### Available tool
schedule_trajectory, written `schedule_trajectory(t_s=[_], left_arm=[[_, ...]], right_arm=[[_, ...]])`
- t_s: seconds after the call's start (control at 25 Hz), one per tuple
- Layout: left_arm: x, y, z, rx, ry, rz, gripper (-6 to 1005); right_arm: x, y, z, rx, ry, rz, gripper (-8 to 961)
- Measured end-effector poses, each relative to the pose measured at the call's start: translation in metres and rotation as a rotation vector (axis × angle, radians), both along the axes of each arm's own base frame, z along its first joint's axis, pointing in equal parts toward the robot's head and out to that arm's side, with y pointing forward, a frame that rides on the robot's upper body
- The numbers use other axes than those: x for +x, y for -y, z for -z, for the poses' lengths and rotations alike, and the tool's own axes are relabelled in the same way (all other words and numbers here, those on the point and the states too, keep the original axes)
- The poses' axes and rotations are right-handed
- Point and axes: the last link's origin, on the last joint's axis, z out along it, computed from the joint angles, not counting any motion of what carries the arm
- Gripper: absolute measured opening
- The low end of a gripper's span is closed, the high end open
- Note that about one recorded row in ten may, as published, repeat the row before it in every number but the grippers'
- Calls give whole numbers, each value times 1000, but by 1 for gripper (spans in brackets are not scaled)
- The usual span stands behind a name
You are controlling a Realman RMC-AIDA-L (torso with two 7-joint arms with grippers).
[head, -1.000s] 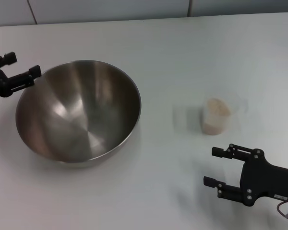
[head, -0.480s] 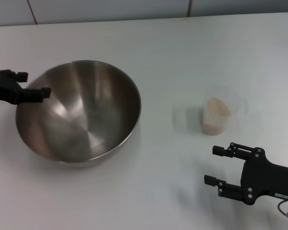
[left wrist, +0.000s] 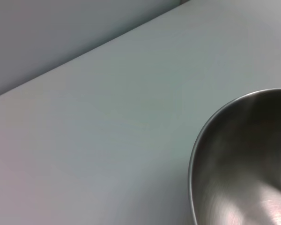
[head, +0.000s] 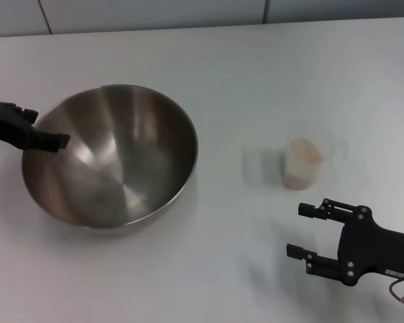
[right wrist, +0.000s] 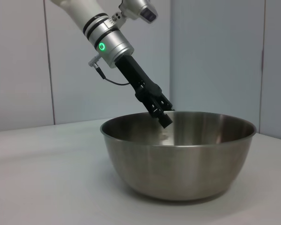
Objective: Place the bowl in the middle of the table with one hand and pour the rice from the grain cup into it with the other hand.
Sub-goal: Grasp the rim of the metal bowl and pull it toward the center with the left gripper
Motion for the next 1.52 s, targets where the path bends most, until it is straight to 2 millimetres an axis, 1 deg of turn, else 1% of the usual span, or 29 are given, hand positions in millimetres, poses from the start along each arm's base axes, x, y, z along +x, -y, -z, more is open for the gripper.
schedule_trajectory(t_s=[0.08, 0.84, 1.12, 1.2, 1.28, 1.32, 1.48, 1.52], left_arm=[[1, 0, 0, -2, -3, -2, 861], [2, -3, 0, -14, -24, -5, 708], [3, -3, 1, -15, -23, -5, 479], [6, -4, 5, -33, -39, -11, 418], [6, -4, 5, -33, -39, -11, 357], [6, -5, 6, -38, -68, -19, 327], [9, -7, 7, -40, -78, -20, 134], [10, -8, 6, -35, -74, -19, 128]], right_arm=[[0, 0, 0, 1, 1, 1, 687], [0, -3, 0, 4, 8, 0, 686], [-1, -3, 1, 4, 7, -1, 687], [-1, -3, 1, 3, 6, -1, 687], [-1, -4, 1, 3, 6, -2, 687], [-1, -4, 1, 3, 6, -3, 687], [-2, -4, 1, 3, 6, -5, 687], [-2, -4, 1, 3, 6, -5, 687]])
